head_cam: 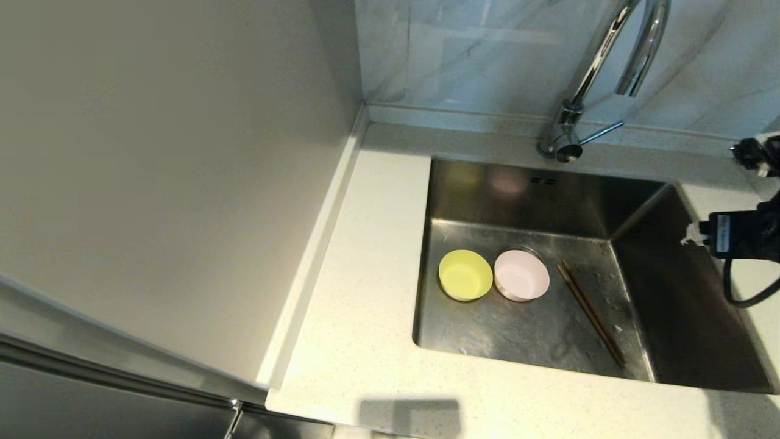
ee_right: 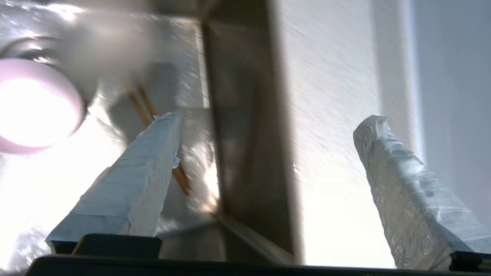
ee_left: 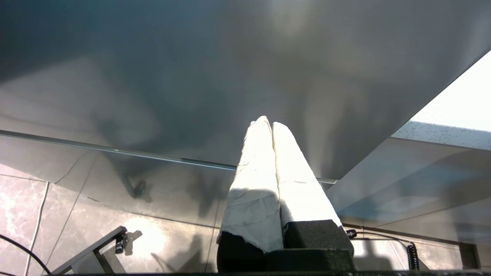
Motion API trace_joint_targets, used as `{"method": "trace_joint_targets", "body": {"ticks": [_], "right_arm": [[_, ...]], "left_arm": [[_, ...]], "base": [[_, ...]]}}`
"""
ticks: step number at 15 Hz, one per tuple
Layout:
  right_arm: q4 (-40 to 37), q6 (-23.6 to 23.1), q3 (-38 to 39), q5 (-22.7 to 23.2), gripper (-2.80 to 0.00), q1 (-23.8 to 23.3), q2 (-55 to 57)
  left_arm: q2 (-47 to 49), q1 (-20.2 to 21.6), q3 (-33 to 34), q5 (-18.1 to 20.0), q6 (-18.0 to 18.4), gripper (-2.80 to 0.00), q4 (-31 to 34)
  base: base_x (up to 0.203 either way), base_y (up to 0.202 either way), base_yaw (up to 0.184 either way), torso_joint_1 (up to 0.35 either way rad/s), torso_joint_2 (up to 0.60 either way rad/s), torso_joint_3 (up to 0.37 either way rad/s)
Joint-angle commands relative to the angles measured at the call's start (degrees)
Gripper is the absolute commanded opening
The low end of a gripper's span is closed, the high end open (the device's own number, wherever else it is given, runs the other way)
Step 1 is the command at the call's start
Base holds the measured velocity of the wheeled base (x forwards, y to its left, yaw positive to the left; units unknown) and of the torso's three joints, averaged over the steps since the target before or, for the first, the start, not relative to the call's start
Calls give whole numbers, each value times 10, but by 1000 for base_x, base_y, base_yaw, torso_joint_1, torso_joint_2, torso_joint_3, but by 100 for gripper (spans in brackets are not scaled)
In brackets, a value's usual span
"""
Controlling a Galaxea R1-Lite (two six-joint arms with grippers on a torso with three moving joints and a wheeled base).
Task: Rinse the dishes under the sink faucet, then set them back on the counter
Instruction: Turn on the faucet
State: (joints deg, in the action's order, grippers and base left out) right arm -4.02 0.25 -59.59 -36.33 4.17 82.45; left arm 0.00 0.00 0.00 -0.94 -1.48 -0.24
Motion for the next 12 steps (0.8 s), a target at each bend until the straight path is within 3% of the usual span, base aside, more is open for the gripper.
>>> {"method": "trace_joint_targets", "body": {"ticks": [1,5,8,12], "right_arm": [[-1,-3,20,21,-280,-28,-63],[9,2,31,51,-280,-70,-136],[57,104,34,95,-280,-120,-138],[168,151,7,118,-280,-122,-30]], "left_arm": [[-2,0,0,0,0,-280,0],[-2,0,0,0,0,-280,0],[-2,0,0,0,0,-280,0],[-2,0,0,0,0,-280,0]], "base": [[0,0,0,0,0,0],[0,0,0,0,0,0],[0,0,0,0,0,0],[0,0,0,0,0,0]]}}
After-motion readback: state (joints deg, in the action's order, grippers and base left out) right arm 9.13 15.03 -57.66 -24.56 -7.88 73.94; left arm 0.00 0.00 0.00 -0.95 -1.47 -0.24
